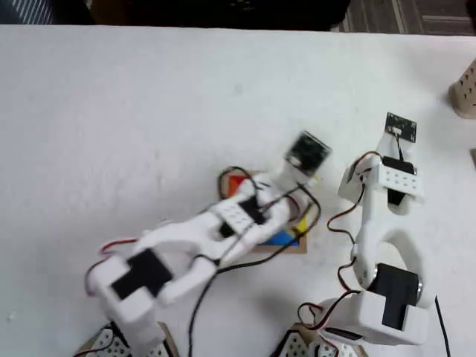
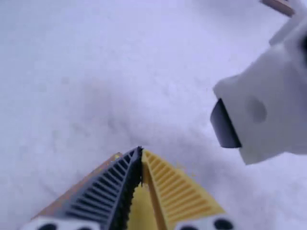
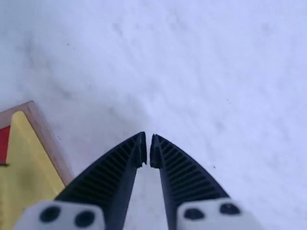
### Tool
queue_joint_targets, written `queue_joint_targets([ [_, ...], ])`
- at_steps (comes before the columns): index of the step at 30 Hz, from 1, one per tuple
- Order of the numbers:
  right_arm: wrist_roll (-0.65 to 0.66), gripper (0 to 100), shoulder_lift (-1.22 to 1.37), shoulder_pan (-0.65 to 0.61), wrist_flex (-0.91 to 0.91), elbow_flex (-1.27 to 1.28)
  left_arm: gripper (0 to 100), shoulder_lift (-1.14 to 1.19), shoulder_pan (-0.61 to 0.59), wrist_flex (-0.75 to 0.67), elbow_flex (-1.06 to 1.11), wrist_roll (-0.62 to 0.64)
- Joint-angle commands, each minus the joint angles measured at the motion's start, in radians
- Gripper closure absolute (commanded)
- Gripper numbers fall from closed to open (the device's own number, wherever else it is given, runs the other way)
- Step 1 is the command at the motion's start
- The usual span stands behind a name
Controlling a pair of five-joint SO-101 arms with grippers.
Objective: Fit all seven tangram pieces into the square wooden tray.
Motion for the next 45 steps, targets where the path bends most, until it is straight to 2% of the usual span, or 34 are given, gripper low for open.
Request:
queue_joint_targets([
  [1,-0.011,97.8,-0.004,0.012,-0.013,-0.044,98,0.107,0.024,0.029,-0.163,0.015],
  [9,-0.011,97.8,-0.004,0.010,-0.030,-0.038,98,0.038,0.019,0.178,-0.114,0.014],
  [15,-0.011,97.8,0.028,0.004,-0.033,-0.044,98,-0.085,0.035,0.173,0.052,0.006],
  [22,-0.009,97.8,0.088,-0.004,-0.027,-0.087,98,-0.182,0.036,0.180,0.114,0.006],
  [28,-0.008,98.1,0.090,-0.007,-0.028,-0.087,98,-0.380,0.010,0.180,0.215,0.005],
  [32,0.072,98.1,0.079,-0.031,-0.008,-0.087,98,-0.544,-0.082,0.192,0.288,0.005],
  [34,0.072,98.1,0.039,-0.054,0.012,-0.068,98,-0.628,-0.154,0.238,0.327,0.005],
  [41,0.083,98.1,-0.297,-0.157,-0.151,0.256,98,-0.920,-0.535,0.425,0.459,0.005],
  [45,0.190,98.1,-0.558,-0.197,-0.214,0.474,98,-1.104,-0.731,0.508,0.605,0.005],
])
